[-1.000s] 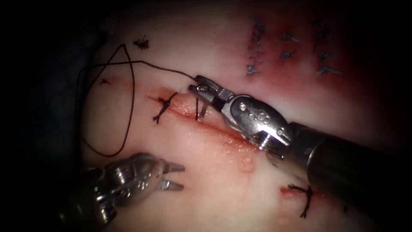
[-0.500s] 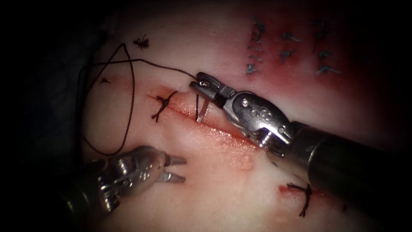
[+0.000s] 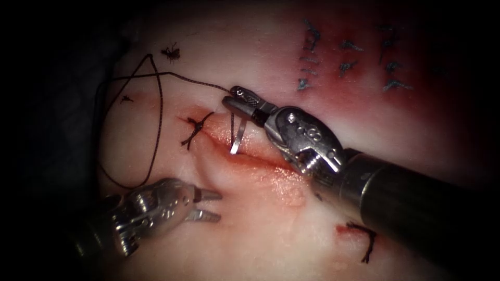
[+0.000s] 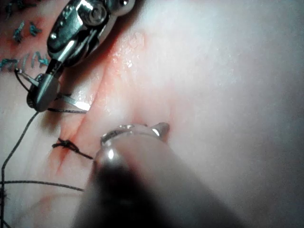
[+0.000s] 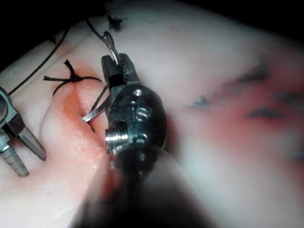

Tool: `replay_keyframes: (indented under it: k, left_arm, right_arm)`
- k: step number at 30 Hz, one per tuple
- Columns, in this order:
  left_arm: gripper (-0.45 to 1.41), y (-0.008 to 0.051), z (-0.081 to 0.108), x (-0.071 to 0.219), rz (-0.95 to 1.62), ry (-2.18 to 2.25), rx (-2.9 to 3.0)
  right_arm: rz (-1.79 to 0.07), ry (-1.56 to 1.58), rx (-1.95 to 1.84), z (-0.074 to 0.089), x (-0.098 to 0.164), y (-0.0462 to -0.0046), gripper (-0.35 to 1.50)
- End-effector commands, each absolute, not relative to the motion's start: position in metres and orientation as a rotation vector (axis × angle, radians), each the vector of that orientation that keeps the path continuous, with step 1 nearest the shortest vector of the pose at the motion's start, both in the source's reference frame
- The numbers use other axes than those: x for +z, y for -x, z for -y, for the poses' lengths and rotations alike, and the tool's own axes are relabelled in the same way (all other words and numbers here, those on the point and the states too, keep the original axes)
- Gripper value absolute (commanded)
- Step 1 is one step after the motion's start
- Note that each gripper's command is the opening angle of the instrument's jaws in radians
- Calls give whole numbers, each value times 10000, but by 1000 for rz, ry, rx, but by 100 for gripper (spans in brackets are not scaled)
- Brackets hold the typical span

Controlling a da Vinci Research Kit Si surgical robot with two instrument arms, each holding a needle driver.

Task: Wound Closure
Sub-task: Use the right grasper to insert the needle through the bottom of the cut.

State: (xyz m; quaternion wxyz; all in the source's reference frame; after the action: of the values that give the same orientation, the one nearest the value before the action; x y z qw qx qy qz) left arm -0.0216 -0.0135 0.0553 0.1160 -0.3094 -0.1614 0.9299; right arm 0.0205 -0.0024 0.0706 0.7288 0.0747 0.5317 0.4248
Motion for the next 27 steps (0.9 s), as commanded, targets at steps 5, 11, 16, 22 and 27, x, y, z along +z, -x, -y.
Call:
replay_keyframes:
  k: [5,11,16,22,27]
  left_arm:
    - [12,213,132,557,473,917,2728]
    - [12,210,131,559,469,921,2714]
    - [12,211,134,560,462,918,2701]
    - [11,211,143,562,467,919,2692]
    - [11,207,148,561,473,918,2684]
  right_arm:
    - [-1133,-216,984,36,714,-213,-35]
    - [-1091,-295,1134,44,712,-216,-35]
    - [-1074,-287,1236,45,704,-217,-35]
    - [-1077,-306,1342,37,693,-219,-35]
    - [-1082,-321,1388,35,691,-222,-35]
